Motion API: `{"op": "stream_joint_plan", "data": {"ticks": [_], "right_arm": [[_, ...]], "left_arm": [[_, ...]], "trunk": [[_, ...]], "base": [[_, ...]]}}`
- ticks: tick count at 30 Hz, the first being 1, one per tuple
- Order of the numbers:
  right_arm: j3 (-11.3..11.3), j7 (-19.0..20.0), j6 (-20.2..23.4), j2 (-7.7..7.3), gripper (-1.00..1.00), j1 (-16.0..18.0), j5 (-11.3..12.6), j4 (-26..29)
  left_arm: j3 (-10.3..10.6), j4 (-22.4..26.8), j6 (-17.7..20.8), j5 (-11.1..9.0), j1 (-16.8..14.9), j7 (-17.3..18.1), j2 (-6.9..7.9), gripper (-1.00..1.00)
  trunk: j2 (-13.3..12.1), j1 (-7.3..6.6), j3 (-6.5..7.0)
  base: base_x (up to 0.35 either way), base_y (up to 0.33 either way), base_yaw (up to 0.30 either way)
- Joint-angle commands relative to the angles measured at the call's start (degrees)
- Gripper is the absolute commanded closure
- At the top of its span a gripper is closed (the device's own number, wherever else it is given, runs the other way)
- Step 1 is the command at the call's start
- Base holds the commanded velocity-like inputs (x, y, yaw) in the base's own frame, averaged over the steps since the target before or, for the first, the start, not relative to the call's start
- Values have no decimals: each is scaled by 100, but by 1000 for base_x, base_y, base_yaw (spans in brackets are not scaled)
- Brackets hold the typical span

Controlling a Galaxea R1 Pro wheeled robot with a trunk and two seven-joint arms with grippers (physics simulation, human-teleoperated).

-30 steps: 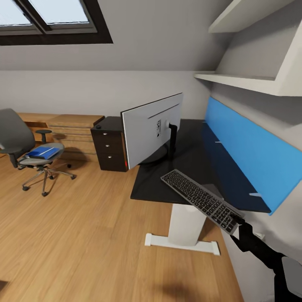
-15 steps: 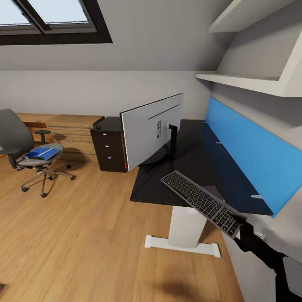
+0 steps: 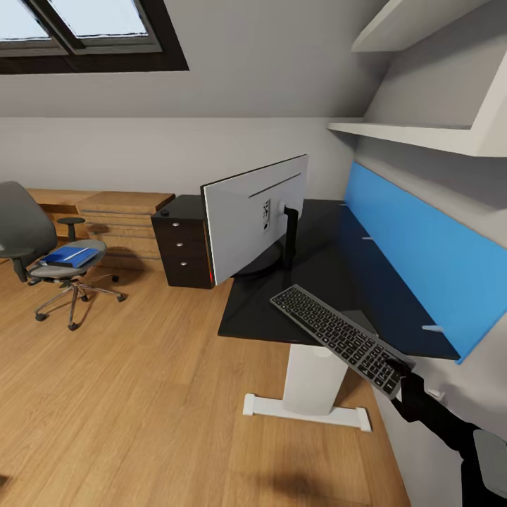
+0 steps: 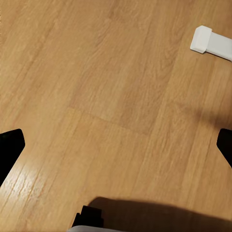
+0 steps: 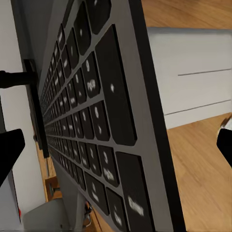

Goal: In the bedroom, organize the workspace by keeping the computer under the desk, ensuring the monitor is on the desk, placing the keyboard on the desk next to the monitor, placing the mouse on the desk next to the keyboard, moving the folder from the swivel chair onto the desk next to the mouse, stacking the notebook on top of the folder with the pen on top of the notebook, and positioning the swivel chair next to the desk.

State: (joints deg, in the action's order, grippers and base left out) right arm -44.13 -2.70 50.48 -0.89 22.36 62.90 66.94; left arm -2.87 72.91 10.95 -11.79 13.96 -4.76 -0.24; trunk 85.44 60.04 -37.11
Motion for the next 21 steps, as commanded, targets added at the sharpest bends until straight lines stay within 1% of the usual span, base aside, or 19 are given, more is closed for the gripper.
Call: {"op": "stream_joint_plan", "data": {"ticks": [1, 2, 7, 15, 16, 21], "right_arm": [[6, -28, 29, 1, -100, 5, 35, 3], [23, -28, 30, 1, -100, 5, 36, 3], [76, -28, 31, 1, -100, 5, 38, 3], [100, -28, 33, 6, -100, 5, 38, 3], [122, -25, 36, 4, 100, 5, 38, 3], [303, -13, 40, 7, 100, 5, 38, 3]], "left_arm": [[-2, 13, 33, -60, 1, -22, -3, -100], [-2, 13, 35, -60, 1, -25, -3, -100], [-8, 12, 38, -65, 1, -32, -3, -100], [-11, 12, 39, -66, 1, -32, -3, -100], [-11, 12, 39, -64, 1, -30, -3, -100], [-11, 12, 39, -61, 1, -26, -3, -100]], "trunk": [[44, 23, -23], [84, 45, -41], [84, 45, -41], [84, 45, -41], [84, 45, -41], [84, 45, -41]], "base": [[0, 0, 0], [0, 0, 0], [0, 0, 0], [0, 0, 0], [0, 0, 0], [0, 0, 0]]}}
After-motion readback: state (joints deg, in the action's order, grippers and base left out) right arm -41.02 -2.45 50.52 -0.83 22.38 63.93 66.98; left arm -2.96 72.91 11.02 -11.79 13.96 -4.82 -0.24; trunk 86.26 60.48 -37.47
